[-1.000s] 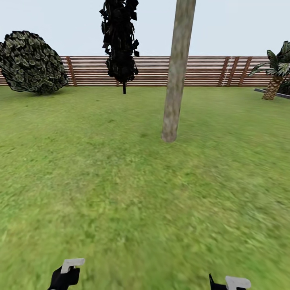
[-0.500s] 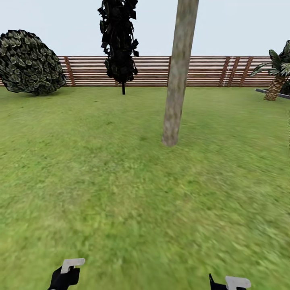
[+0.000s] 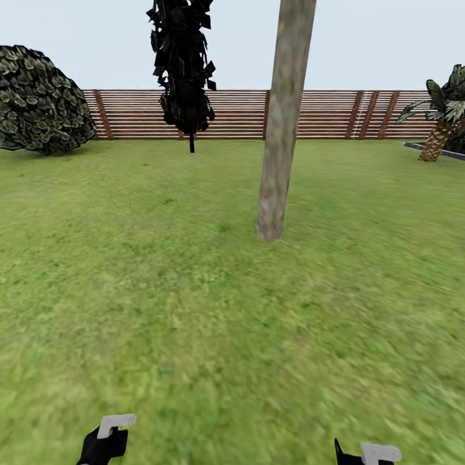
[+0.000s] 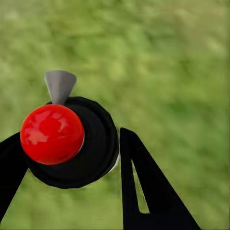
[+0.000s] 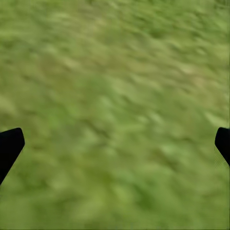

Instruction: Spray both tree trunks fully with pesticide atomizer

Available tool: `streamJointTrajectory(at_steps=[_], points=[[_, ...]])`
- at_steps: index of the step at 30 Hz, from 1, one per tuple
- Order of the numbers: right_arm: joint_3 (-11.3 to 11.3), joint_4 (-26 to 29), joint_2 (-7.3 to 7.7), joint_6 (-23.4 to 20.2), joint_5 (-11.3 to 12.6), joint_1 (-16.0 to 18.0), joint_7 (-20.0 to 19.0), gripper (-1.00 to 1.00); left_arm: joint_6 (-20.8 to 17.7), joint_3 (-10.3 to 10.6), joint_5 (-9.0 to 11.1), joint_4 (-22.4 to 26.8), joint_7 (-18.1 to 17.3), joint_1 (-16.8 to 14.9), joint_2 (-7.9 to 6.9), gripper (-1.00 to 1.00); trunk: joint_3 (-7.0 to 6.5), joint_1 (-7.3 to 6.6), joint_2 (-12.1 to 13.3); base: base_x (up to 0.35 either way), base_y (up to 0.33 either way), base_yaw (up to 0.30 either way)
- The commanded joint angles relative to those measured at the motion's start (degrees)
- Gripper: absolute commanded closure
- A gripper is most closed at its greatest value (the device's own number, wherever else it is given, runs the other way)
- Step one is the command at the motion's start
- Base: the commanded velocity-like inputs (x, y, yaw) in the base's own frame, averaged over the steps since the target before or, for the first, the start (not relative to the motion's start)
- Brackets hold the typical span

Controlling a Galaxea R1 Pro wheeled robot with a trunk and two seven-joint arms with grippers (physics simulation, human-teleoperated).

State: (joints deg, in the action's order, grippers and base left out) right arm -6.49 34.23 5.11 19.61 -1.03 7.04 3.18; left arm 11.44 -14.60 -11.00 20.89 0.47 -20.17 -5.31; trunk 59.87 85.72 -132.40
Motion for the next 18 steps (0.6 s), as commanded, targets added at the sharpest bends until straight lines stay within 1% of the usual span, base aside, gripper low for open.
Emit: streamJointTrajectory(at_steps=[1,18], points=[[0.00,-0.04,0.00,0.16,-0.12,0.03,0.20,-1.00,0.25,-0.34,-0.60,-0.06,0.06,-0.05,0.03,1.00,0.04,0.02,-0.01,0.335,0.000,0.000],[-0.11,-0.13,-0.01,0.16,-0.20,0.04,0.33,-1.00,0.28,-0.34,-0.60,-0.06,0.06,-0.05,0.03,1.00,0.04,0.02,-0.01,0.335,0.000,0.000]])
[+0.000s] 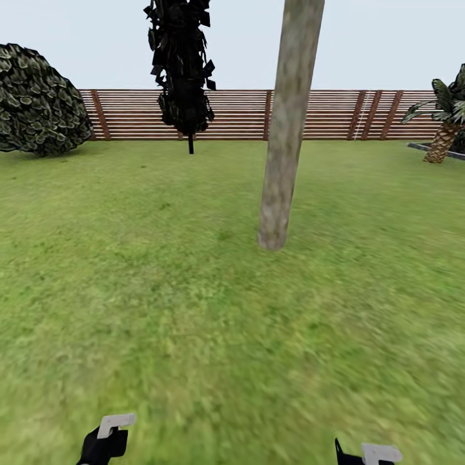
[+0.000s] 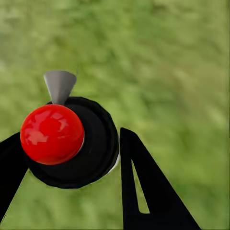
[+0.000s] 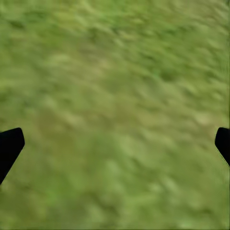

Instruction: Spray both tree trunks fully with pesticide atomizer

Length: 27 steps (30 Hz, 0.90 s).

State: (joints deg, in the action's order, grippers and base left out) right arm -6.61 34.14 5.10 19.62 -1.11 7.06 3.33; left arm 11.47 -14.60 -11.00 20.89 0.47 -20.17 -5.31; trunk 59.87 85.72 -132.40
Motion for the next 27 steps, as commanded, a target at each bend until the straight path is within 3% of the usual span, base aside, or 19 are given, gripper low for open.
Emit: streamJointTrajectory(at_steps=[1,27], points=[[-0.02,-0.04,0.00,0.17,-0.12,0.03,0.18,-1.00,0.29,-0.34,-0.60,-0.06,0.06,-0.05,0.03,1.00,0.04,0.02,-0.01,0.335,0.000,0.000],[-0.07,0.03,0.00,0.24,-0.12,0.02,0.20,-1.00,0.20,-0.34,-0.63,-0.06,0.06,-0.05,0.01,1.00,0.04,0.02,-0.01,0.335,0.000,0.000]])
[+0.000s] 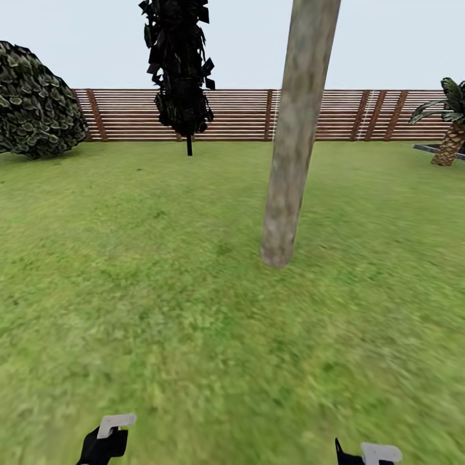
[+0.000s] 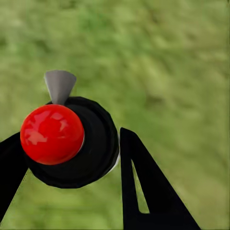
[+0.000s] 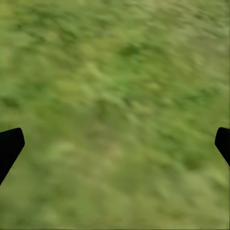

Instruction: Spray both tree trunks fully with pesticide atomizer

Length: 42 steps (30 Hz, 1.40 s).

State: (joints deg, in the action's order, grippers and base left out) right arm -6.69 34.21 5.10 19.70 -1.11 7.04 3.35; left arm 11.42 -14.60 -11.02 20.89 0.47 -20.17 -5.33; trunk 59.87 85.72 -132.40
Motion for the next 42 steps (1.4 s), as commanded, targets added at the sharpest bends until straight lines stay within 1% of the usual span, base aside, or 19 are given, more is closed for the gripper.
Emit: streamJointTrajectory(at_steps=[1,7,27,42], points=[[0.01,-0.03,0.03,0.16,-0.12,0.02,0.17,-1.00,0.26,-0.34,-0.59,-0.06,0.06,-0.05,0.04,1.00,0.04,0.02,-0.01,0.335,0.000,-0.006],[0.09,-0.09,0.01,0.17,-0.12,0.01,0.16,-1.00,0.27,-0.34,-0.60,-0.05,0.06,-0.05,-0.01,1.00,0.04,0.02,-0.01,0.335,0.000,-0.152],[0.20,-0.11,0.00,0.17,-0.12,0.05,0.16,-1.00,0.27,-0.35,-0.67,0.00,0.06,-0.05,-0.05,1.00,0.04,0.02,-0.01,0.332,-0.019,-0.250],[0.30,0.23,0.06,0.19,-0.12,0.06,0.05,-1.00,0.34,-0.31,-0.67,-0.03,0.06,-0.05,-0.03,1.00,0.04,0.02,-0.01,0.285,-0.177,-0.017]])
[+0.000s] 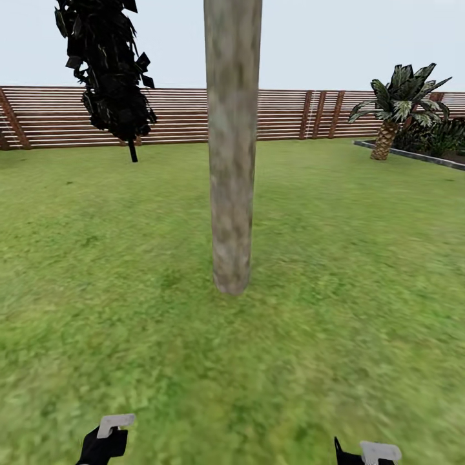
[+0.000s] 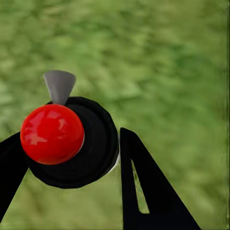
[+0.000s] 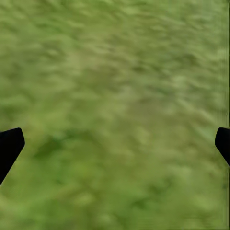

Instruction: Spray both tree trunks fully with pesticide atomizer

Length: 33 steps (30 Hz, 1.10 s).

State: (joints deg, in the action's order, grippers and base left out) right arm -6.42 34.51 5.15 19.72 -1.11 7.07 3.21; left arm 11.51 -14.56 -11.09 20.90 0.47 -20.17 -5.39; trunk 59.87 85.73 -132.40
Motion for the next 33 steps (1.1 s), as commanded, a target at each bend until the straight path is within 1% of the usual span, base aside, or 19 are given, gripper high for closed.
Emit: streamJointTrajectory(at_steps=[1,4,5,6,8,10,14,18,24,27,30,31,32,33], points=[[0.04,0.10,-0.02,0.19,-0.11,0.01,0.17,-1.00,0.28,-0.33,-0.60,-0.02,0.06,-0.04,0.03,1.00,0.04,0.02,-0.01,0.266,-0.202,0.000],[0.08,0.24,0.03,1.10,-0.11,-0.01,0.08,-1.00,0.25,-0.41,-0.50,0.01,0.04,-0.04,0.03,1.00,0.04,0.02,-0.01,0.266,-0.203,0.000],[0.09,-0.21,-0.03,3.51,-0.19,0.01,0.19,-1.00,0.28,-0.35,0.12,0.40,0.04,-0.06,0.19,1.00,0.04,0.02,-0.01,0.283,-0.195,0.000],[0.15,-0.36,-0.17,4.11,-0.19,-0.02,0.21,-1.00,0.30,-0.61,0.33,-0.12,-0.01,0.24,-0.21,1.00,0.04,0.02,-0.01,0.296,-0.175,0.000],[0.14,-0.24,-0.31,4.29,0.01,-0.01,0.29,-1.00,0.45,-2.67,0.39,0.08,-0.10,1.49,-0.49,1.00,0.07,0.02,-0.01,0.303,-0.155,0.086],[0.12,-0.18,-0.31,4.32,0.03,0.02,0.30,-1.00,0.48,-2.84,0.38,0.08,-0.11,1.56,-0.49,1.00,0.14,0.02,-0.01,0.305,-0.148,0.192],[0.04,-0.18,-0.32,4.35,0.05,0.01,0.35,-1.00,0.52,-2.96,0.39,0.23,-0.15,1.61,-0.38,1.00,0.29,0.02,-0.01,0.305,-0.159,0.228],[-0.16,-0.18,-0.32,4.36,0.05,0.02,0.37,-1.00,0.49,-2.66,0.34,0.43,-0.48,1.63,-0.26,1.00,0.42,0.02,-0.01,0.292,-0.193,0.199],[-0.17,0.22,-0.27,4.25,-0.06,0.02,0.31,-1.00,0.35,-2.50,-0.03,1.45,-0.94,1.18,-0.52,1.00,0.46,0.02,-0.01,0.284,-0.207,0.046],[-0.04,1.72,-0.24,4.09,-0.20,0.00,0.14,-1.00,0.18,-2.37,-0.66,2.06,-1.06,1.19,-0.58,1.00,0.46,0.02,-0.01,0.279,-0.210,0.007],[0.04,3.57,-0.13,3.93,-0.26,0.11,-0.04,-1.00,-0.04,-2.33,-2.61,2.83,-1.14,1.03,-0.67,1.00,0.46,0.02,-0.01,0.278,-0.210,0.003],[0.08,4.59,-0.07,3.88,-0.24,0.18,-0.14,-1.00,-0.09,-2.33,-3.95,3.42,-1.20,0.99,-0.67,1.00,0.46,0.02,-0.01,0.277,-0.208,0.001],[0.12,5.14,-0.05,3.85,-0.24,0.24,-0.17,-1.00,-0.10,-2.32,-4.77,3.76,-1.30,0.98,-0.67,1.00,0.47,0.02,-0.01,0.277,-0.208,0.001],[0.54,6.70,-0.01,3.69,-0.32,0.76,-0.24,-1.00,-0.11,-1.97,-7.77,4.75,-2.20,0.95,-0.61,1.00,0.47,0.02,-0.01,0.245,-0.181,0.000]])
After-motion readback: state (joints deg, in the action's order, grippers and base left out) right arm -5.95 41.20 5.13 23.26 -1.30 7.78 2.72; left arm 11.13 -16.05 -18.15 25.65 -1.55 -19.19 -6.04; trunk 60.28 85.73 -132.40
